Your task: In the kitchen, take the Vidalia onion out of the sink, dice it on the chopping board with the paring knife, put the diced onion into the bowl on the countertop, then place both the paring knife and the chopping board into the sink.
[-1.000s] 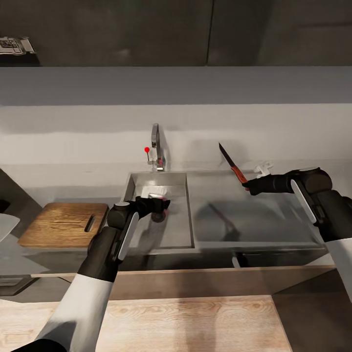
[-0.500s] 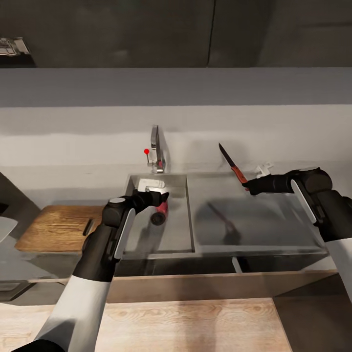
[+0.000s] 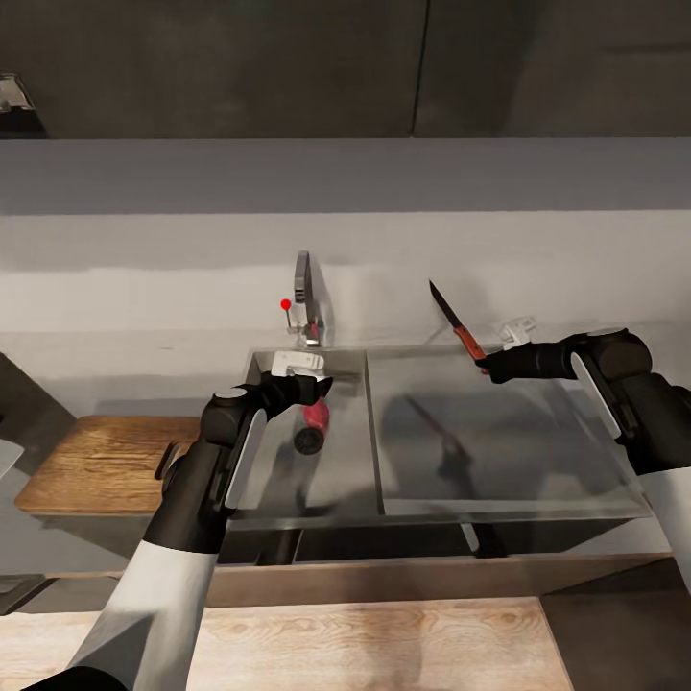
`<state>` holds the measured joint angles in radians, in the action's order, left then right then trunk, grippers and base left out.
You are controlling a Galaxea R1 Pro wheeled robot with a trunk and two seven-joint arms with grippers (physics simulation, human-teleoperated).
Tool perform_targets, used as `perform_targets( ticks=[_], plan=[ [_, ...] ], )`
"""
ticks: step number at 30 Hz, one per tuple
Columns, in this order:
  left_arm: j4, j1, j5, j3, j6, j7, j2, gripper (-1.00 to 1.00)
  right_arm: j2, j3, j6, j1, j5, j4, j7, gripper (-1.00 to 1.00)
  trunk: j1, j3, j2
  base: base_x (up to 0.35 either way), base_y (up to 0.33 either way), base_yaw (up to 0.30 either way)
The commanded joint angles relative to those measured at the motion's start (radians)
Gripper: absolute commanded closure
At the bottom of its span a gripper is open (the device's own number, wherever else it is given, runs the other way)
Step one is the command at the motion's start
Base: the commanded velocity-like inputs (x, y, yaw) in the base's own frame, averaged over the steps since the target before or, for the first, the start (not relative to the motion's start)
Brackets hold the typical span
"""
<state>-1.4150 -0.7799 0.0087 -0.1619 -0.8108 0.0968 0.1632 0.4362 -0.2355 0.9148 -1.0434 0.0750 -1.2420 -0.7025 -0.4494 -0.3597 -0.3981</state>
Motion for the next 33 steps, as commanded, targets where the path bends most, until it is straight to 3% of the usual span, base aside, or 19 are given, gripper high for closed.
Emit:
perform_targets(
  ticks=[1,7,12,20,28,33],
  plan=[
    [0.0,-0.001,0.0,0.001,-0.005,0.003,0.0,-1.0,0.001,-0.002,0.007,-0.001,0.008,0.0,0.003,1.0,-0.001,-0.002,-0.002,0.002,0.0,0.0],
    [0.004,-0.001,0.0,0.004,-0.004,0.002,-0.002,-1.0,0.001,-0.004,0.011,-0.001,0.008,0.0,0.003,1.0,-0.001,-0.002,-0.002,0.0,0.0,0.0],
    [0.004,-0.001,0.0,0.005,-0.004,0.001,-0.013,-1.0,0.002,-0.005,0.083,-0.001,0.008,0.0,0.002,1.0,-0.001,-0.002,-0.002,0.0,0.0,0.0],
    [0.002,-0.001,0.0,0.004,-0.004,0.001,-0.014,-1.0,0.009,-0.005,0.099,-0.001,0.007,0.0,0.001,1.0,-0.001,-0.002,-0.002,0.0,0.0,0.0],
    [0.003,-0.001,0.0,0.004,-0.004,0.001,-0.014,-1.0,0.044,-0.005,0.101,0.005,0.006,-0.003,-0.014,1.0,-0.001,-0.002,-0.002,0.0,0.0,0.0],
    [0.002,-0.001,0.0,0.002,-0.003,0.001,-0.013,-1.0,0.056,0.011,0.098,0.023,0.005,-0.055,-0.027,1.0,-0.001,-0.002,-0.002,0.0,0.0,0.0]
  ],
)
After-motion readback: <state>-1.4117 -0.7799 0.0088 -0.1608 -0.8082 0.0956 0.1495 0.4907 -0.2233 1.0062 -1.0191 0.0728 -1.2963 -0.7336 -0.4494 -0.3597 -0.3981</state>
